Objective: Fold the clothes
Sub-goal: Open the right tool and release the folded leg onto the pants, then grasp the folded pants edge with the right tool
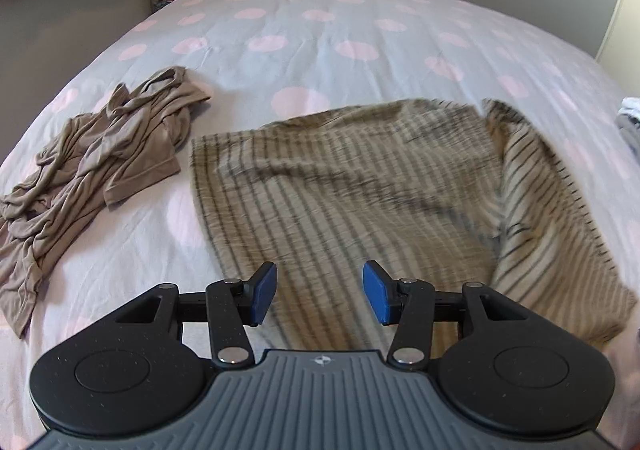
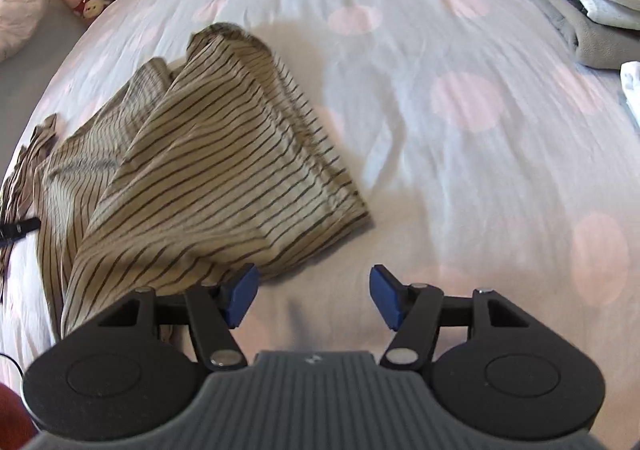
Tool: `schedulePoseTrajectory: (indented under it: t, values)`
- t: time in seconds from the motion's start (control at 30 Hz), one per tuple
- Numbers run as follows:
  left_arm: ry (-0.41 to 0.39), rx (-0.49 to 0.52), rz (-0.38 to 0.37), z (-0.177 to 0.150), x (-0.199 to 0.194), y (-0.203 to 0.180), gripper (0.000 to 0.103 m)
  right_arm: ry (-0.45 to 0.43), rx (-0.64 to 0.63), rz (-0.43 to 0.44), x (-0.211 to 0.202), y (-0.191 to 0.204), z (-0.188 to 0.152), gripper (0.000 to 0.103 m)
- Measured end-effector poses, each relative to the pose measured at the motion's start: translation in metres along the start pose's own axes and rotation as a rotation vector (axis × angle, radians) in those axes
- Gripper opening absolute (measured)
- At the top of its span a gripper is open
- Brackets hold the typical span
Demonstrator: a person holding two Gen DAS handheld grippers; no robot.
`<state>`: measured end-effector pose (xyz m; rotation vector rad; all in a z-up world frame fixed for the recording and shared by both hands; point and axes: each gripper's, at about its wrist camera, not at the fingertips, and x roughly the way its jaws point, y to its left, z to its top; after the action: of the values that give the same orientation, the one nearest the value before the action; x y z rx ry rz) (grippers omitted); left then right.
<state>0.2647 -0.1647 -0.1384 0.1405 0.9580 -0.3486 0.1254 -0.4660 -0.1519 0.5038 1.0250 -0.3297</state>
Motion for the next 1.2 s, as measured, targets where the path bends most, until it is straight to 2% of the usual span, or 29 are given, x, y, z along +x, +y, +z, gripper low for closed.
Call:
schedulePoseTrajectory:
  t: [0.3,0.4,0.47,0.57,0.63,0.67,0.7,0.8,1.0,1.2]
  values:
    - [0.003,-0.085,0.034,0.005,0.017,0.025,0.046,-0.062,0.176,0.016,0.002,-0.034,0.037,0.065]
    - [0.013,-0.07,0.03,0.006,0.022,0.022,0.046,-0.034,0.223,0.019,0.012,-0.045,0.036,0.064]
    - [0.016,-0.058,0.03,0.006,0.024,0.019,0.046,-0.004,0.252,0.05,0.02,-0.048,0.031,0.058]
    - [0.014,-0.052,0.031,0.007,0.025,0.019,0.046,0.006,0.258,0.07,0.025,-0.045,0.03,0.055]
    - [0.014,-0.06,0.031,0.007,0.026,0.02,0.046,0.012,0.262,0.084,0.029,-0.042,0.029,0.047]
    - [0.012,-0.069,0.031,0.007,0.026,0.022,0.046,0.015,0.264,0.091,0.031,-0.041,0.028,0.039]
    - [0.01,-0.081,0.031,0.007,0.025,0.024,0.046,0.018,0.266,0.098,0.033,-0.04,0.028,0.027]
    - [0.0,-0.117,0.031,0.009,0.022,0.032,0.046,0.027,0.271,0.118,0.038,-0.036,0.027,0.01]
    - [-0.013,-0.141,0.006,0.012,0.017,0.041,0.046,-0.055,0.189,0.151,0.0,0.0,0.067,0.006]
    - [-0.017,-0.132,0.008,0.013,0.01,0.048,0.042,-0.143,0.028,0.213,-0.044,0.081,0.113,0.005]
